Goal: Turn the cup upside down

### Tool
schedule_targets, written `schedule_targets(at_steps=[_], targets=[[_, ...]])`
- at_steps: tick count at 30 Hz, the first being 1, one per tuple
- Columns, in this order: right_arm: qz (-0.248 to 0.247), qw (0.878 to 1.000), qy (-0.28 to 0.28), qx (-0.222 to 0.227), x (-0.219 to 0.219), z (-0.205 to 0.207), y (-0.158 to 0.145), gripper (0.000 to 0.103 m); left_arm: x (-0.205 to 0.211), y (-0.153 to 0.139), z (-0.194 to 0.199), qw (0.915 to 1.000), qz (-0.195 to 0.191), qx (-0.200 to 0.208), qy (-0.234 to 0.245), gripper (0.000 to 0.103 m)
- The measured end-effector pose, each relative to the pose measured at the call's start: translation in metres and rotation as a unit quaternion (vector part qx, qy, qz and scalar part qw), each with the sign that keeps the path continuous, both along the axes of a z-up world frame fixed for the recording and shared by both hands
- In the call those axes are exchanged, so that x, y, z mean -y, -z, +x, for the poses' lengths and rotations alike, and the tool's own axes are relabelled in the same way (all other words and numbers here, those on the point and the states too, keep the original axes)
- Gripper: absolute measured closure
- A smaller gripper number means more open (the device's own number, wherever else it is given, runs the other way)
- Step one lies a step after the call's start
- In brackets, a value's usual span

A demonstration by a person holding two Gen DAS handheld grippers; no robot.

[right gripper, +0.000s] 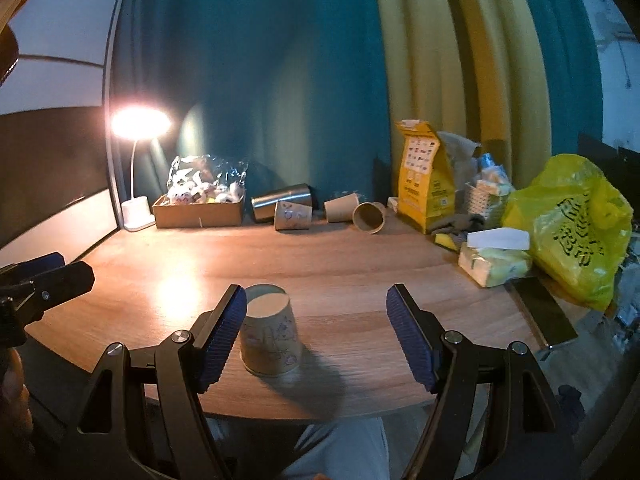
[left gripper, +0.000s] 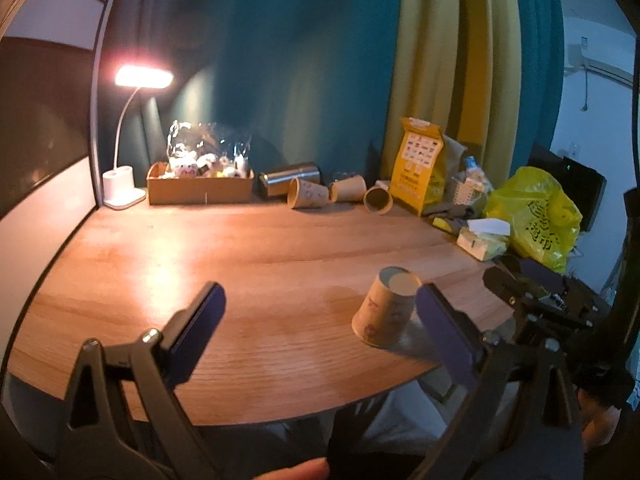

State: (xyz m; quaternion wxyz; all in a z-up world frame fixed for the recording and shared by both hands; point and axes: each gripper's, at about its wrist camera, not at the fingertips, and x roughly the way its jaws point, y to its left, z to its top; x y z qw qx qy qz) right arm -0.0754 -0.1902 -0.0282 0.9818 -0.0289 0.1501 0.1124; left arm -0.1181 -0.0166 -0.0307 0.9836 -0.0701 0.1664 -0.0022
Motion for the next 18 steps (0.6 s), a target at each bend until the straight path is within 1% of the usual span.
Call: schedule_targets(at_steps=[7, 18], targets=[[0.006, 1.0, 0.003, 0.011, 0.007, -0.01, -0.008, 0.027, 0.006, -0.006, -0.008, 0.9998, 0.011, 0.016, -0.006, 0.006], [0.011, 1.0, 0.003, 0.013, 0.01, -0.01, -0.01, 0.027, 0.009, -0.009, -0.013, 0.9995, 0.016, 0.026, -0.004, 0.005]])
